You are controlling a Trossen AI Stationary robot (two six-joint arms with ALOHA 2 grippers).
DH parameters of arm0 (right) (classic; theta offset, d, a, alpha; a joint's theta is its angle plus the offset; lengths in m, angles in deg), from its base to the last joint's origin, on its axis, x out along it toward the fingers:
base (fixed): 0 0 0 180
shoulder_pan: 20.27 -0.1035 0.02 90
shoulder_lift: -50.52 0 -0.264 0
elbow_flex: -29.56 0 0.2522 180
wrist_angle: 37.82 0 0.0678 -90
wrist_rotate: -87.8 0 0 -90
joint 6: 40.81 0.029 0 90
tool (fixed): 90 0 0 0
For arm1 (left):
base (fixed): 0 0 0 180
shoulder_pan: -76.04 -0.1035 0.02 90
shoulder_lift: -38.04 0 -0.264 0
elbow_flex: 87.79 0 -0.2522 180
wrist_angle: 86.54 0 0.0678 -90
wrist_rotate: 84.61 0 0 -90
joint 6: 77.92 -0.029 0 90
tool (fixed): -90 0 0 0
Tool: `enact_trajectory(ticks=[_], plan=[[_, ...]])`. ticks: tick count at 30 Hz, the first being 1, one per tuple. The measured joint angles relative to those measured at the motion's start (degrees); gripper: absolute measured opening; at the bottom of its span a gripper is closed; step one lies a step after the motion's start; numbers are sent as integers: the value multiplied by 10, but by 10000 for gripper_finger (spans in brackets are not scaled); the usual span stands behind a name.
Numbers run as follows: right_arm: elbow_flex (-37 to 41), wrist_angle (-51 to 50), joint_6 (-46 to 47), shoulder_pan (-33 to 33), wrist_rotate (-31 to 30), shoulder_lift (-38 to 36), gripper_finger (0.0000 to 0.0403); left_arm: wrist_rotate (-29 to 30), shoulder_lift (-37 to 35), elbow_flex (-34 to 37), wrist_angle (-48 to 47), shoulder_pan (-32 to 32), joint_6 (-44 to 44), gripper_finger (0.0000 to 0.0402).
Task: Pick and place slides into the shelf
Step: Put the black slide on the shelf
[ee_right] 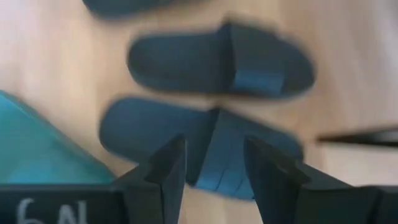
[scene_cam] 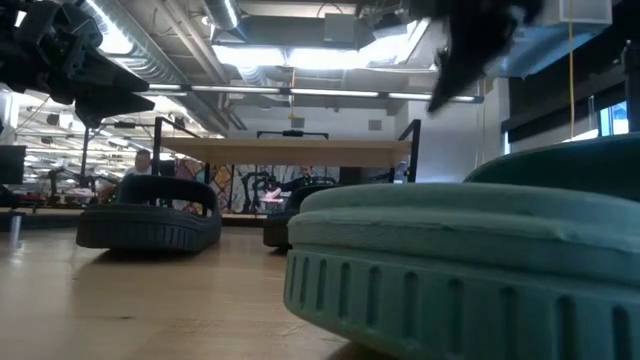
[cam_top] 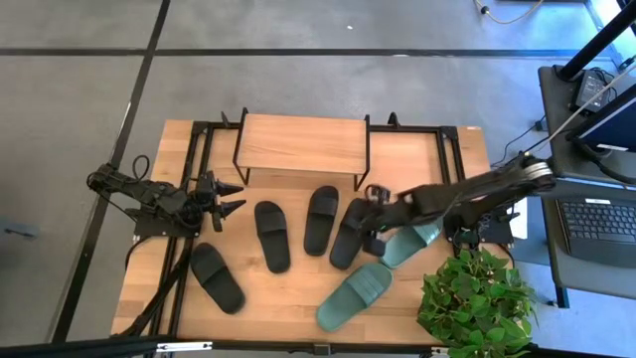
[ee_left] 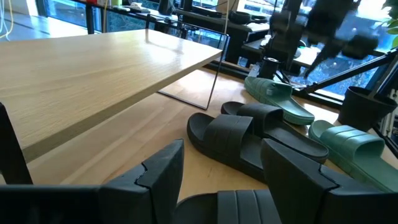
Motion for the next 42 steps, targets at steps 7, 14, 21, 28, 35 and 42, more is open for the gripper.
enact_trajectory(ticks=[7,14,21,28,35,42], plan=[[1,-9,29,-4,0,110,154,0,0,0,0,0,0,204],[1,-3,60,-4,-4,155,155,0,0,0,0,0,0,204],[1,2,76,-4,-18,155,155,0,0,0,0,0,0,204],[1,1,72,-4,-20,155,155,0,0,0,0,0,0,204],[1,7,43,-4,-9,156,155,0,0,0,0,0,0,204],[1,10,31,-4,-1,156,155,0,0,0,0,0,0,204]])
